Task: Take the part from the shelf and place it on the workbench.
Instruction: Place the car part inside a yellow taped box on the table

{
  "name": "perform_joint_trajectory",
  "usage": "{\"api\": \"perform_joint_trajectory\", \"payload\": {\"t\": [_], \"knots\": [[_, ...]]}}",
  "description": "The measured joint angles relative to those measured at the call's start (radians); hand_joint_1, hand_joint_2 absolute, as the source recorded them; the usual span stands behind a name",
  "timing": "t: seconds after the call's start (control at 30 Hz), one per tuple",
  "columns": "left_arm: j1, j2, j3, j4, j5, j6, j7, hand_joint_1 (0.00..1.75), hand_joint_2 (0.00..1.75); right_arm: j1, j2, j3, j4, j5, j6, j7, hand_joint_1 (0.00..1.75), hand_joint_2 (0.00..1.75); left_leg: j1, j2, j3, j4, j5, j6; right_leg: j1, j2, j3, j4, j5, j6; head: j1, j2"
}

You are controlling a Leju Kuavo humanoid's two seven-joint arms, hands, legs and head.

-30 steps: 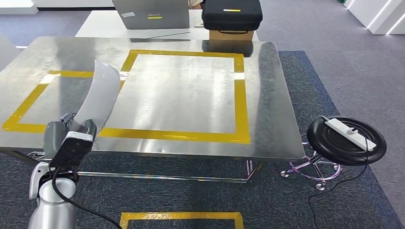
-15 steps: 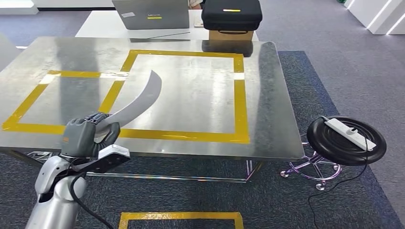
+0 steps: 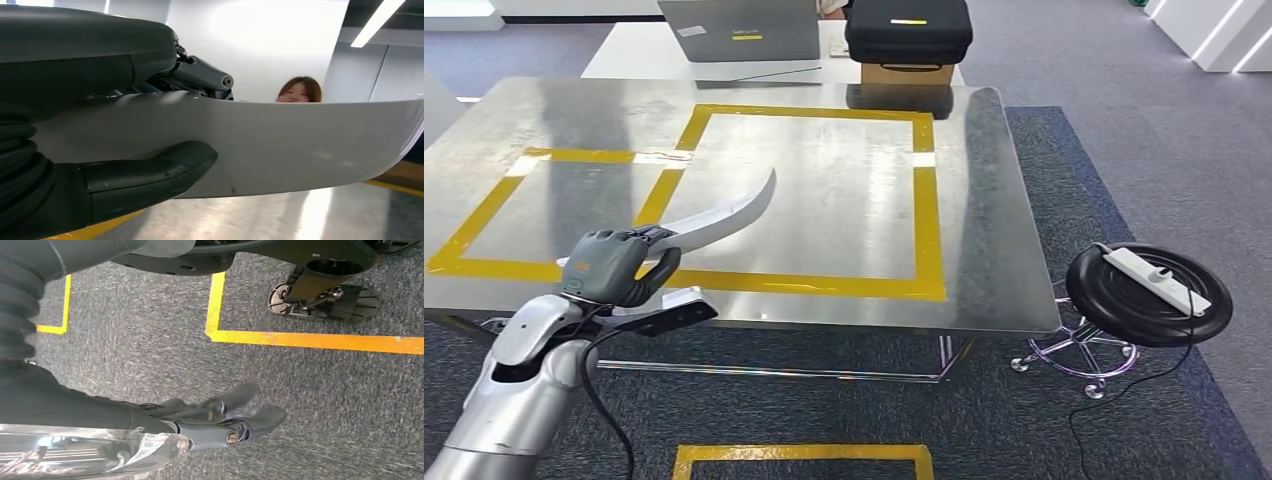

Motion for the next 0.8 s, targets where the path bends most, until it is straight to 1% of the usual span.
{"api": "perform_joint_trajectory", "payload": {"t": [0.1, 0.23, 0.37, 0.57, 0.8], "knots": [[-0.037, 0.03, -0.002, 0.054, -0.011, -0.002, 0.007, 1.75, 1.75, -0.003, 0.0, 0.006, 0.0, 0.003, 0.002, 0.002, 0.0, 1.75, 0.0, 0.0, 0.0, 0.0, 0.0, 0.0, 0.0, 0.0, 0.0, 0.0, 0.0, -0.001, 0.0, 0.0], [-0.077, 0.056, -0.006, 0.113, -0.012, -0.004, 0.008, 1.75, 1.75, -0.006, 0.0, 0.012, 0.0, 0.014, 0.009, 0.002, 0.0, 1.75, 0.0, 0.0, 0.0, 0.0, 0.0, 0.0, 0.0, 0.0, 0.0, 0.001, 0.0, -0.001, 0.0, 0.0], [-0.152, 0.091, -0.008, 0.207, -0.029, -0.001, 0.007, 1.75, 1.75, -0.016, 0.0, 0.027, 0.0, 0.023, 0.017, 0.006, 0.0, 1.75, 0.0, 0.0, 0.0, 0.0, 0.001, -0.001, 0.0, 0.0, -0.001, 0.001, 0.001, -0.001, 0.0, 0.0], [-0.24, 0.123, -0.011, 0.324, -0.07, 0.009, 0.017, 1.75, 1.75, -0.025, 0.0, 0.039, 0.0, 0.031, 0.021, 0.008, 0.0, 1.75, 0.001, 0.0, 0.0, 0.0, 0.002, -0.003, 0.0, 0.0, -0.001, 0.001, 0.001, -0.002, 0.0, 0.0], [-0.392, 0.17, -0.02, 0.552, -0.153, 0.073, 0.034, 1.75, 1.75, -0.035, 0.0, 0.064, 0.0, 0.043, 0.031, 0.016, 0.0, 1.75, 0.001, 0.0, 0.0, 0.0, 0.003, -0.004, 0.001, 0.001, -0.001, 0.003, 0.002, -0.003, 0.0, 0.0]]}}
